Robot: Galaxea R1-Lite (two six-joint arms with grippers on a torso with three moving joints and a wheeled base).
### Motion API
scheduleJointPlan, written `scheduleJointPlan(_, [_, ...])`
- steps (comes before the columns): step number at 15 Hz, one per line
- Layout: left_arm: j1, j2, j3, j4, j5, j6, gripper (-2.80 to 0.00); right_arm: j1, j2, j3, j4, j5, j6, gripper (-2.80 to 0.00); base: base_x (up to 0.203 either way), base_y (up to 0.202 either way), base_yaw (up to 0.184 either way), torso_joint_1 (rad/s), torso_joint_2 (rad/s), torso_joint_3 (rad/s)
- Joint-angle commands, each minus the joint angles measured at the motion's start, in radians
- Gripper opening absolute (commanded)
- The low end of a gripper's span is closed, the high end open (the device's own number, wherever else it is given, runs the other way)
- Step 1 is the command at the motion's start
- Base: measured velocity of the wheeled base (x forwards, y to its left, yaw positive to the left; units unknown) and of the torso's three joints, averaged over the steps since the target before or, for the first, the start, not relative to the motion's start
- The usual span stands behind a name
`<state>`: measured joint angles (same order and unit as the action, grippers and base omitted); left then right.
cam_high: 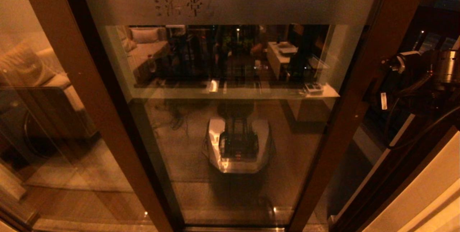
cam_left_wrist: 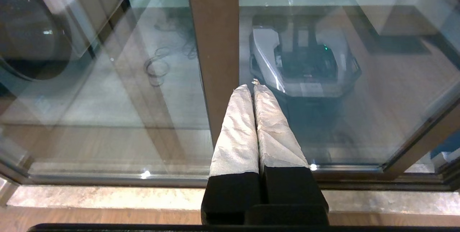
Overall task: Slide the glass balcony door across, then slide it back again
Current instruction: Close the slid door
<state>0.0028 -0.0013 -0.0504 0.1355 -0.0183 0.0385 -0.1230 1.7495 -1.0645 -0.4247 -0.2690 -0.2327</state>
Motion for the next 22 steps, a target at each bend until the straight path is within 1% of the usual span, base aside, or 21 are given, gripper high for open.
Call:
scheduleJointPlan(1, [0.000, 0.001, 0.000, 0.001, 0.000, 0.000, -2.80, -0.010, 0.005, -0.002, -0.006, -0.003, -0.012, 0.00, 0.000, 0.000, 0.000, 0.000, 0.00, 0.000])
scheduleJointPlan(3, [0.000, 0.001, 0.000, 0.001, 0.000, 0.000, -2.80, -0.020, 0.005, -0.003, -0.006, 0.010, -0.017, 0.00, 0.000, 0.000, 0.000, 0.000, 0.00, 0.000])
scheduleJointPlan(11, [0.000, 0.001, 0.000, 0.001, 0.000, 0.000, -2.80, -0.041, 0.015, -0.006, -0.013, 0.016, -0.019, 0.00, 0.000, 0.000, 0.000, 0.000, 0.00, 0.000])
scheduleJointPlan(15, [0.000, 0.001, 0.000, 0.001, 0.000, 0.000, -2.80, -0.072, 0.041, 0.010, -0.126, 0.020, -0.051, 0.00, 0.000, 0.000, 0.000, 0.000, 0.00, 0.000])
scheduleJointPlan(18, [0.000, 0.001, 0.000, 0.001, 0.000, 0.000, -2.80, -0.070, 0.011, 0.065, -0.166, 0.022, -0.050, 0.00, 0.000, 0.000, 0.000, 0.000, 0.00, 0.000])
scheduleJointPlan(22, [0.000, 0.001, 0.000, 0.001, 0.000, 0.000, -2.80, -0.077, 0.034, 0.072, -0.220, 0.020, -0.050, 0.00, 0.000, 0.000, 0.000, 0.000, 0.00, 0.000])
